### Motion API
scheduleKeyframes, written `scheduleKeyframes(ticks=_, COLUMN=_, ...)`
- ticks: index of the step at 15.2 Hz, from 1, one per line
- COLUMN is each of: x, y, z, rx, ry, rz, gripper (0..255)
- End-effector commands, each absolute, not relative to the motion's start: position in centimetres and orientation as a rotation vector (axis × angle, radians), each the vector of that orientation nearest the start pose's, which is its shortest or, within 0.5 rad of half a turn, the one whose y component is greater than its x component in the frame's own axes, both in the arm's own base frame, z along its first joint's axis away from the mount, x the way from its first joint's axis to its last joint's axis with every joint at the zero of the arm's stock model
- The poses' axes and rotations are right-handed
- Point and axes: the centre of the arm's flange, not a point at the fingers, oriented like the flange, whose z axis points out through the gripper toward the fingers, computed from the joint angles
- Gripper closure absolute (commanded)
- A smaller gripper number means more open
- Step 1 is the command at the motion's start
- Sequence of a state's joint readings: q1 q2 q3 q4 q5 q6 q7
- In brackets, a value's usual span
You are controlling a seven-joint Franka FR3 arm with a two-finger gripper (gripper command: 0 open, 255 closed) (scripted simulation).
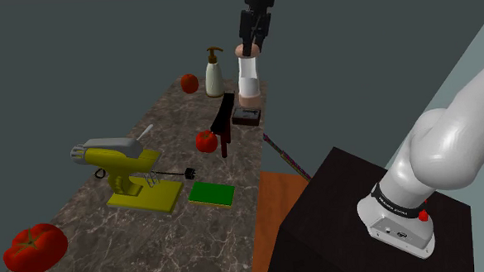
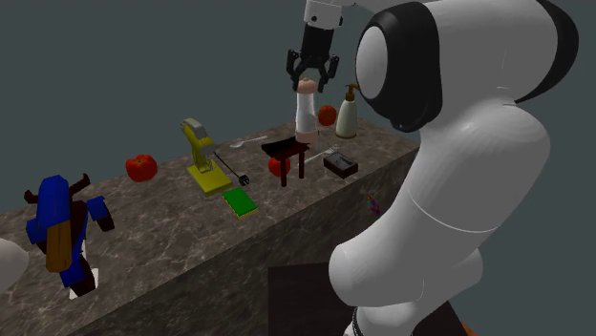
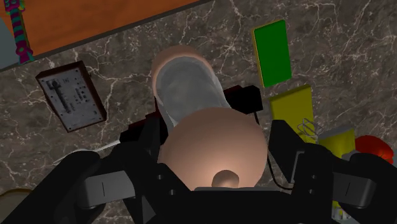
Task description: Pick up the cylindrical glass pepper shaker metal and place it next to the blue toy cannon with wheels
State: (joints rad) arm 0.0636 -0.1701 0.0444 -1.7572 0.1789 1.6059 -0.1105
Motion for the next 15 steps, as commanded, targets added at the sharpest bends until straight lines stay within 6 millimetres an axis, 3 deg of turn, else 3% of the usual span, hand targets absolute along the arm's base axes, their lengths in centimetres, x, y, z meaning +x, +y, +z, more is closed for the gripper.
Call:
scheduleKeyframes(ticks=1, x=49.8, y=7.5, z=64.2, rx=-2.953, ry=-0.316, rz=-0.028, gripper=255)
scheduleKeyframes(ticks=7, x=49.8, y=7.5, z=67.0, rx=-2.953, ry=-0.316, rz=-0.028, gripper=255)
scheduleKeyframes(ticks=15, x=47.2, y=17.7, z=67.0, rx=-2.953, ry=-0.316, rz=-0.028, gripper=255)
